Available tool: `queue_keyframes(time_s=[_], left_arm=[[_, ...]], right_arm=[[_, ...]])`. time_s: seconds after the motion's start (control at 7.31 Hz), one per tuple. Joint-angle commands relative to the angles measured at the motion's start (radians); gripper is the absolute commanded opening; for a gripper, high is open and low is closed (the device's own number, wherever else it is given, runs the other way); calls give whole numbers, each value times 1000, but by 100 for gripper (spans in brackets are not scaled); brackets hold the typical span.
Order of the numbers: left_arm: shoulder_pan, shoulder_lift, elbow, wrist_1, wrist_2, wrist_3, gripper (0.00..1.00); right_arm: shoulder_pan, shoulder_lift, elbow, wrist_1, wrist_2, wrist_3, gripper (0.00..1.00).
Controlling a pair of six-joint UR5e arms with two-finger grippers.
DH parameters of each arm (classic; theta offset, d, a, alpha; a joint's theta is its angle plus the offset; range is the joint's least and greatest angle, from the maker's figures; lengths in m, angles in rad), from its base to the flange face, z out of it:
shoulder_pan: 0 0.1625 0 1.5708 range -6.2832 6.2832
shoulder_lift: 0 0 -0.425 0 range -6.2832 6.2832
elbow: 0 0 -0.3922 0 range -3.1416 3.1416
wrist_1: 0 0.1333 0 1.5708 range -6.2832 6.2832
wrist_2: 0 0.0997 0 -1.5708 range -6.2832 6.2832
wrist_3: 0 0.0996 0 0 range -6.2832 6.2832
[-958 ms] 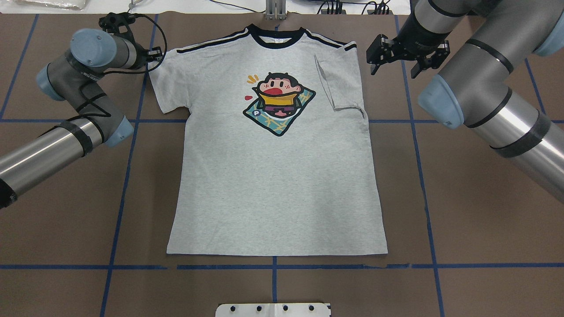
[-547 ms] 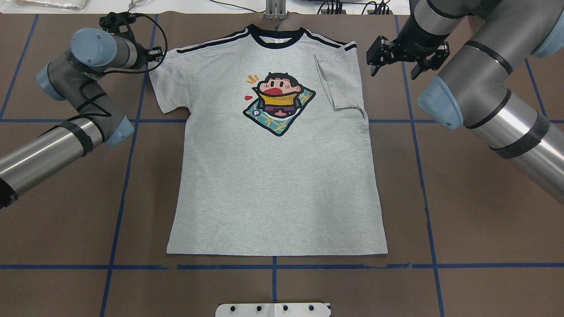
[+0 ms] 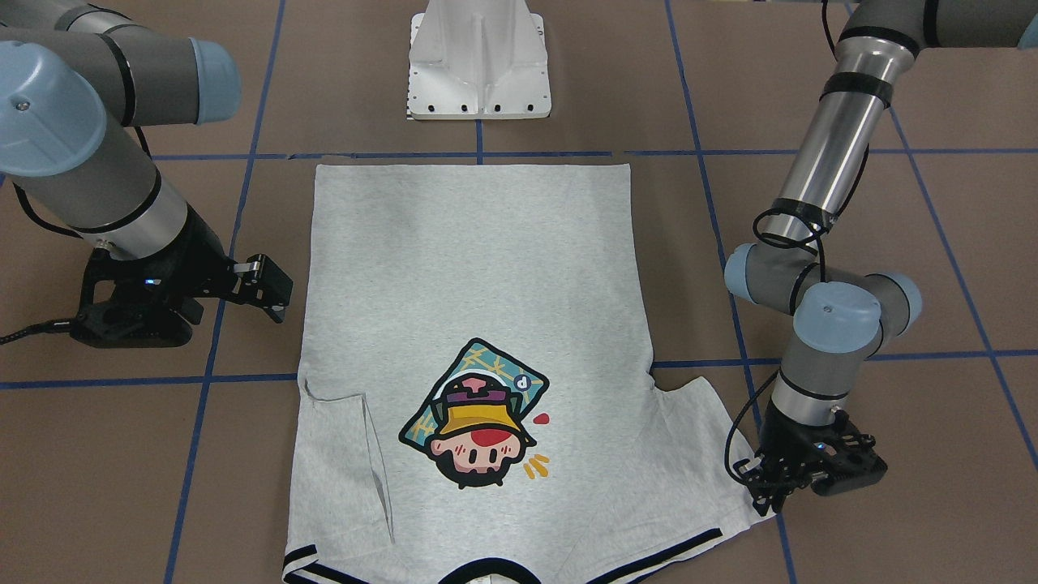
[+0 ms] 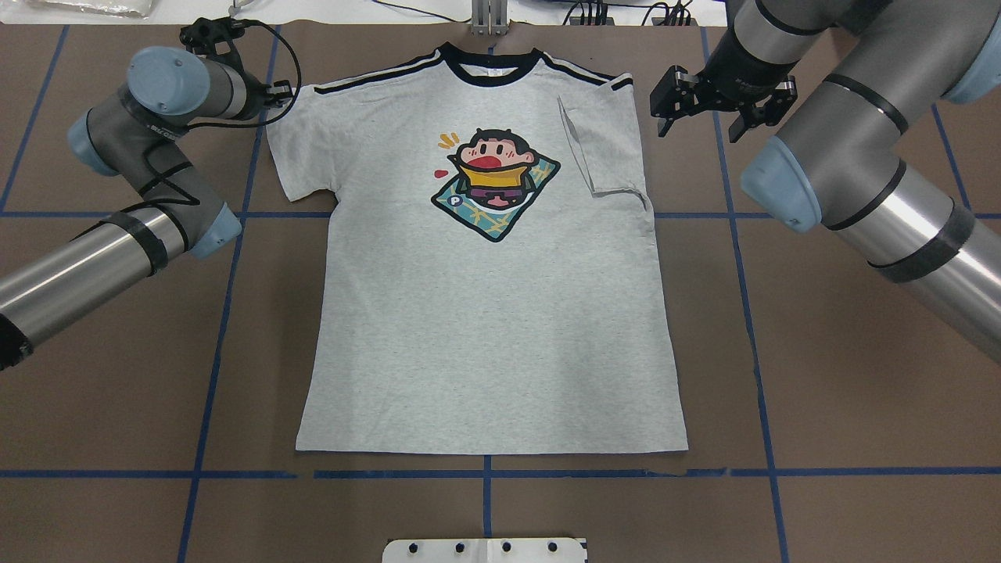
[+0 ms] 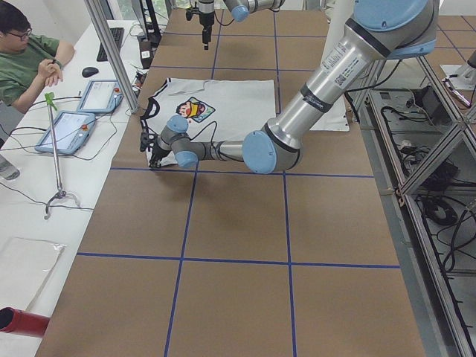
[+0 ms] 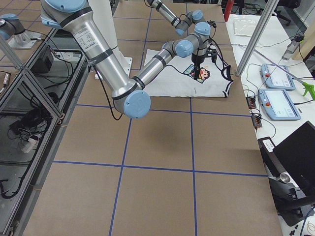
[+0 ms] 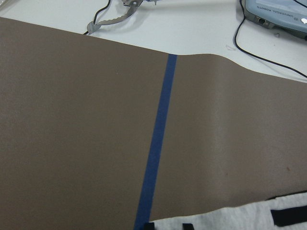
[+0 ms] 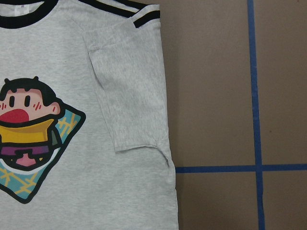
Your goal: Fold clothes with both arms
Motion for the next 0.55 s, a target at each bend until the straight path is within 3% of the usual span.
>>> queue_keyframes(time_s=[0.0, 0.41], left_arm=[[-2, 0, -30, 4, -5, -2, 0], [-21, 4, -72, 11, -33, 0, 0]], right_arm=[[-1, 0, -2, 1, 0, 0, 100], [-1, 0, -6, 1, 0, 0, 100]])
